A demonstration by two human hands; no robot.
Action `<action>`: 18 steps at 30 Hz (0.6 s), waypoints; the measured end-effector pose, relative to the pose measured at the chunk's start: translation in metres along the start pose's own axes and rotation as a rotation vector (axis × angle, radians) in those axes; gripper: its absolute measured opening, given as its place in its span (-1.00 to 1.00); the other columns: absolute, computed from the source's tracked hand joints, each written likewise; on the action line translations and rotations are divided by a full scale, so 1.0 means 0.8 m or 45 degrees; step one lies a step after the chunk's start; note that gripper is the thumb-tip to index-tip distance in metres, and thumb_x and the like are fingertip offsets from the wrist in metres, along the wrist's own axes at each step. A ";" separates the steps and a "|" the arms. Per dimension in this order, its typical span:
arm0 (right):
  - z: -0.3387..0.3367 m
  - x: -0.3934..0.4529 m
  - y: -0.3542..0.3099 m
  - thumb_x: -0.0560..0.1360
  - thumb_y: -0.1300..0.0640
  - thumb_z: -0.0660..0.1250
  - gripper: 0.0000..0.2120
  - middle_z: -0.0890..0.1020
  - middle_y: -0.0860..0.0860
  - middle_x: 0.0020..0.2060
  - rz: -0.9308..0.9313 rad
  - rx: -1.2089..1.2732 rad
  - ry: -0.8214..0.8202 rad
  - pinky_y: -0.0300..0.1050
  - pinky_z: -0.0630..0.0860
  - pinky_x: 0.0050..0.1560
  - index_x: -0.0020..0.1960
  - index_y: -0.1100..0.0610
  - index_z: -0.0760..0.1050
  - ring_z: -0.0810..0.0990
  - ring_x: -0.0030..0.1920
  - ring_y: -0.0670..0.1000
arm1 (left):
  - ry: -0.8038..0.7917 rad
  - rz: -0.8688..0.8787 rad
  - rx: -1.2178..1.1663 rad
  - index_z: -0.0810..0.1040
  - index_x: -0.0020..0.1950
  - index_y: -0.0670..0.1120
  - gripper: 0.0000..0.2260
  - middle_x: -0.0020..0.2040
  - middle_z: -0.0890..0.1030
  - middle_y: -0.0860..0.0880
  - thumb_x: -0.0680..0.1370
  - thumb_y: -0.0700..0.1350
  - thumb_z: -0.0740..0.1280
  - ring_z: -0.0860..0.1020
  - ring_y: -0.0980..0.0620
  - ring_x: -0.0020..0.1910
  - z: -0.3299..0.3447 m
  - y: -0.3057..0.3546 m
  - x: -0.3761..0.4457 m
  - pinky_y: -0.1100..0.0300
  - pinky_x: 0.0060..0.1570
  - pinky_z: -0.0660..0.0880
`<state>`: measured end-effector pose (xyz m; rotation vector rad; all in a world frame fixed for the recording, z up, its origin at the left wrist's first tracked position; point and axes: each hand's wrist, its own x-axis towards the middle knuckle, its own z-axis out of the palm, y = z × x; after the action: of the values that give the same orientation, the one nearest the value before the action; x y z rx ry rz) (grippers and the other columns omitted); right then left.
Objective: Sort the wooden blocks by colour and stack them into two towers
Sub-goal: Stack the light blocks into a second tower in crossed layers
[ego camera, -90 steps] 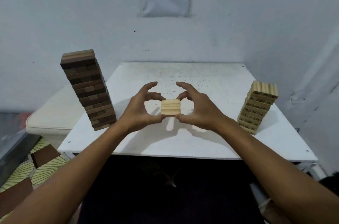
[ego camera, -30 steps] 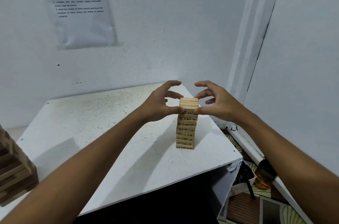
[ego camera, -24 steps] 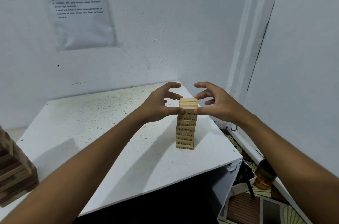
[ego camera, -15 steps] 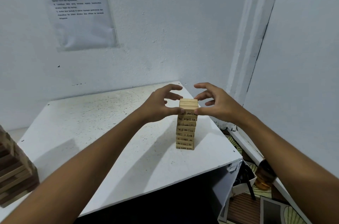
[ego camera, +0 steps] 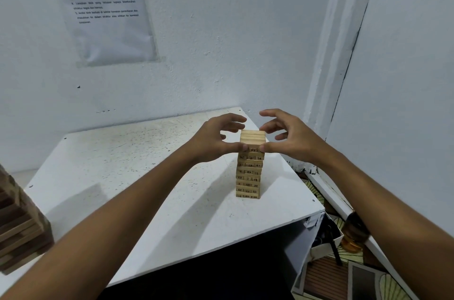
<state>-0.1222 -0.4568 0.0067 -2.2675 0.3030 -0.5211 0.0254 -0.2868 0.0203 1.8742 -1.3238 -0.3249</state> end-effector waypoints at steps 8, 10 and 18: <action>0.004 -0.007 -0.002 0.52 -0.03 0.38 -0.55 0.56 -0.08 0.12 0.025 0.128 0.104 -0.11 0.52 0.15 0.37 -0.04 0.38 0.55 0.15 -0.07 | 0.055 -0.033 -0.110 0.45 0.34 0.03 -0.60 0.21 0.59 0.07 0.53 0.08 0.39 0.54 0.11 0.21 0.005 -0.009 -0.010 0.09 0.22 0.49; 0.012 -0.013 -0.003 0.59 -0.06 0.24 -0.63 0.57 -0.07 0.13 0.087 0.284 0.220 -0.09 0.49 0.20 0.36 0.01 0.41 0.54 0.18 -0.04 | 0.109 -0.074 -0.226 0.47 0.32 0.04 -0.64 0.20 0.60 0.07 0.58 0.16 0.25 0.54 0.16 0.20 0.013 -0.015 -0.019 0.07 0.25 0.48; 0.093 -0.048 0.018 0.64 -0.21 -0.12 -0.38 0.31 0.08 0.49 0.499 0.918 0.457 0.05 0.18 0.50 0.53 0.16 0.19 0.29 0.48 0.03 | 0.202 -0.504 -0.885 0.19 0.55 -0.11 -0.26 0.51 0.32 -0.01 0.53 0.35 -0.08 0.27 0.08 0.49 0.079 -0.031 -0.060 0.01 0.52 0.12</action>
<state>-0.1235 -0.4043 -0.0599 -1.3706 0.6111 -0.6906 -0.0166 -0.2707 -0.0498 1.4994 -0.6023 -0.7196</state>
